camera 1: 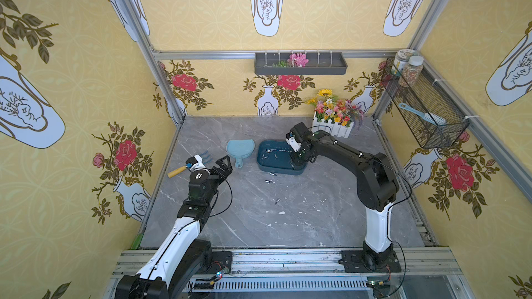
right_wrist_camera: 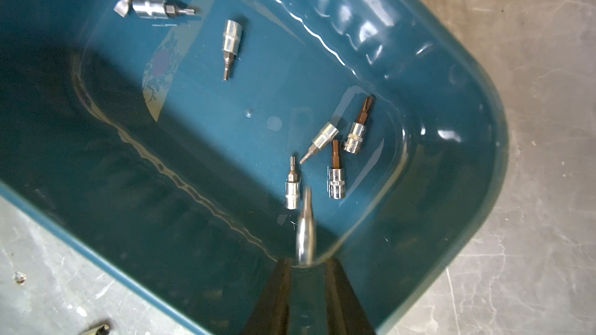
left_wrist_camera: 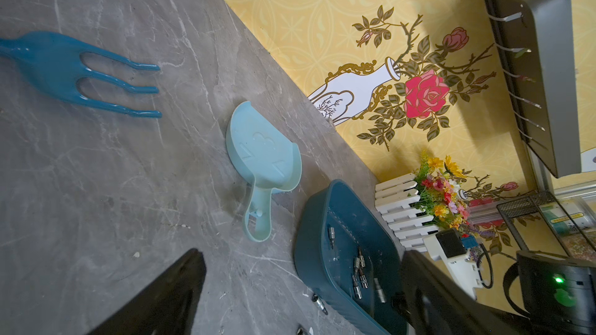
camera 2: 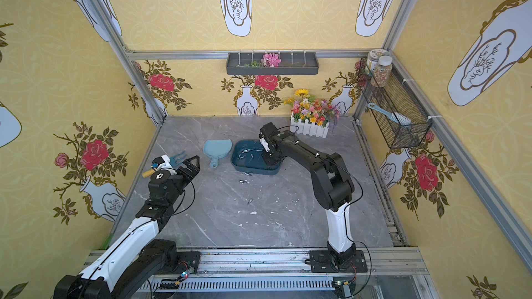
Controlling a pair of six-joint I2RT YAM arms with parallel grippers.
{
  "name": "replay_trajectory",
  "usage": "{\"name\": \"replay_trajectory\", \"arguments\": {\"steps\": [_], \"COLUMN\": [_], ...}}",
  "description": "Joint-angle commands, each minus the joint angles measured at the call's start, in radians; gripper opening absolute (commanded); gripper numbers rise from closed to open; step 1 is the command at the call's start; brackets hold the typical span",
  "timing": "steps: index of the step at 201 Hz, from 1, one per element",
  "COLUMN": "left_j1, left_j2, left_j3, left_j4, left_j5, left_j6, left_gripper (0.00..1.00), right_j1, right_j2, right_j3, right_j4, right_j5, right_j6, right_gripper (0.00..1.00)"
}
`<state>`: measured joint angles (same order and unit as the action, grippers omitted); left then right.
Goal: Put the bit on the desktop into the storage box
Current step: Place the screwdriver bit in the storage box, then pick up the screwdriver bit from the center of the board.
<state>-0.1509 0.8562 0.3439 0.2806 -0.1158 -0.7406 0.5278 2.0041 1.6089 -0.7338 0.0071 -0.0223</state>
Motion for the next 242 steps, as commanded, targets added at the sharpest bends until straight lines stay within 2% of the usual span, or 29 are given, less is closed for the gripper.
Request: {"name": "replay_trajectory", "arguments": {"steps": [1, 73, 106, 157, 192, 242], "left_j1": [0.002, 0.002, 0.003, 0.002, 0.001, 0.001], "left_j2": [0.000, -0.008, -0.013, -0.003, 0.027, 0.051], "left_j3": [-0.002, 0.001, 0.004, 0.017, 0.056, 0.097], "left_j4": [-0.004, -0.016, -0.024, -0.043, -0.077, -0.096], "left_j5": [-0.001, -0.001, -0.002, 0.015, 0.063, 0.160], "left_j6": [0.010, 0.010, 0.010, 0.010, 0.048, 0.064], "left_gripper": [1.00, 1.00, 1.00, 1.00, 1.00, 1.00], "right_j1": [0.000, -0.009, -0.011, -0.035, -0.109, -0.320], "right_j2": [-0.024, -0.143, -0.244, -0.438, -0.606, -0.782], "right_j3": [-0.001, -0.075, -0.148, -0.288, -0.443, -0.610], "right_j4": [0.019, 0.050, 0.087, 0.156, 0.270, 0.398], "right_j5": [0.016, 0.032, 0.080, 0.134, 0.120, -0.027], "right_j6": [0.010, 0.019, 0.028, 0.057, 0.094, 0.150], "right_gripper": [0.33, 0.52, 0.58, 0.73, 0.84, 0.98]}}
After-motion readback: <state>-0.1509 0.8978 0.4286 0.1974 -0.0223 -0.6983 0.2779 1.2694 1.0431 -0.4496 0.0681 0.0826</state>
